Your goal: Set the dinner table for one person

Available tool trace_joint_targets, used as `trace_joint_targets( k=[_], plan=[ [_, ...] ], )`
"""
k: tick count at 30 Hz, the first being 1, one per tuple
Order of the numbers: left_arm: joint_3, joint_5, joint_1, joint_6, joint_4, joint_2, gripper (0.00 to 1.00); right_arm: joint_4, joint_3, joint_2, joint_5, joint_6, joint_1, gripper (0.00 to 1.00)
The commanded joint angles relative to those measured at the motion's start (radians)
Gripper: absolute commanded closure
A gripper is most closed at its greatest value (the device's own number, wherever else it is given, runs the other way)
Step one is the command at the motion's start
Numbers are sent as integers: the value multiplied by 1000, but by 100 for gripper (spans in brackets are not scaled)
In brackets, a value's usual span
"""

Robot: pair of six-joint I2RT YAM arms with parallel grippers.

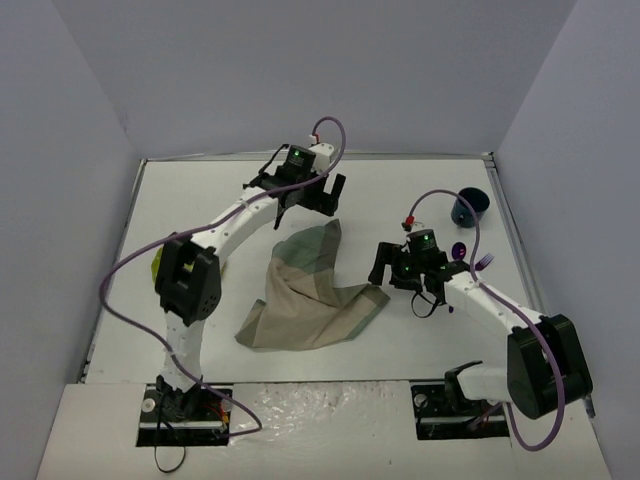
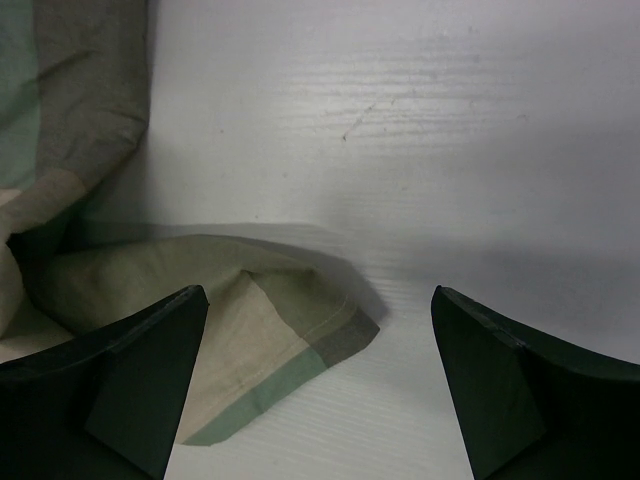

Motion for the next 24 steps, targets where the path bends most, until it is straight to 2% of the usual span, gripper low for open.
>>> trace_joint_targets(
  k=[1, 11, 21, 24],
  plan=[
    [147, 15, -9, 43, -68, 130, 3, -63, 25, 20, -30, -22, 6, 9],
    [225, -13, -56, -53, 35, 288, 3, -102, 22, 91, -36, -66, 25, 11],
    [248, -162, -93, -82, 37, 363, 3, -96, 51, 161, 20, -59, 116, 15],
    [257, -191, -97, -84, 27, 385, 9, -93, 51, 168, 29, -56, 123, 16]
  ],
)
